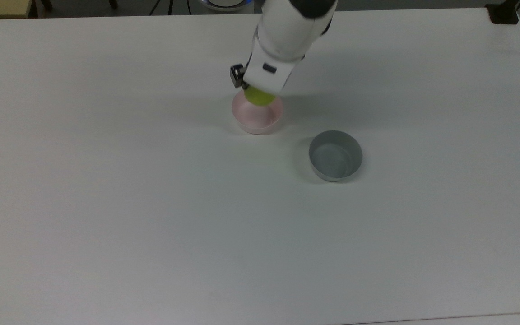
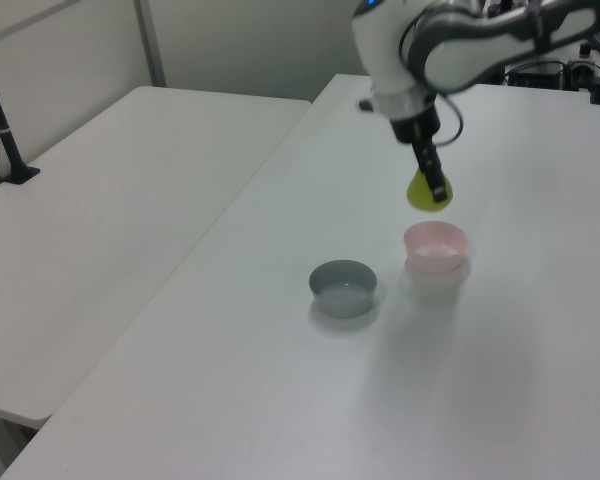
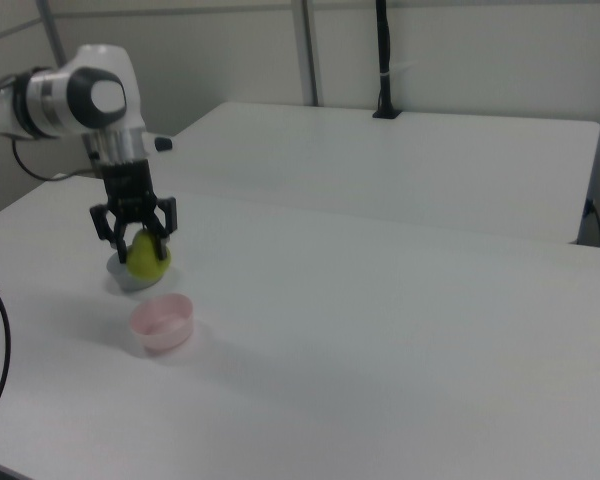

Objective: Pick up a pear from the bowl
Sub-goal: 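Carry the pear sideways away from the pink bowl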

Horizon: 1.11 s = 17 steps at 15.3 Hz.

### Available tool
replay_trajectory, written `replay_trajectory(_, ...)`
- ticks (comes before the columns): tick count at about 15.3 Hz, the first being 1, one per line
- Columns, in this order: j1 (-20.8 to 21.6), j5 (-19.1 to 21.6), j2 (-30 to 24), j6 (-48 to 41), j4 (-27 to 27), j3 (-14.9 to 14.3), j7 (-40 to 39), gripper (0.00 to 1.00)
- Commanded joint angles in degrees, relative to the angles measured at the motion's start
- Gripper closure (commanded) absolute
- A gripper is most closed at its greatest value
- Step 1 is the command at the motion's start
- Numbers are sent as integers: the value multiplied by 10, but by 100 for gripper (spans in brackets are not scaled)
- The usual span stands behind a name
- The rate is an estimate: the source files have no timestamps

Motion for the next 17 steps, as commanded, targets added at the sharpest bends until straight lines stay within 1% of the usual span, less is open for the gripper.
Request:
replay_trajectory(1, -1, 12, -42, -35, -5, -12, -38, 72)
replay_trajectory(3, -12, 12, -51, -41, -5, -14, -39, 72)
replay_trajectory(6, -44, 11, -60, -40, -4, -14, -41, 72)
replay_trajectory(9, -117, 7, -56, -33, 2, -14, -63, 72)
replay_trajectory(10, -133, 7, -55, -34, 13, -14, -74, 72)
replay_trajectory(12, -159, 4, -55, -34, 16, -14, -78, 72)
replay_trajectory(14, -171, 3, -52, -29, 16, -14, -79, 72)
replay_trajectory(17, -168, 2, -26, -3, 13, -13, -75, 72)
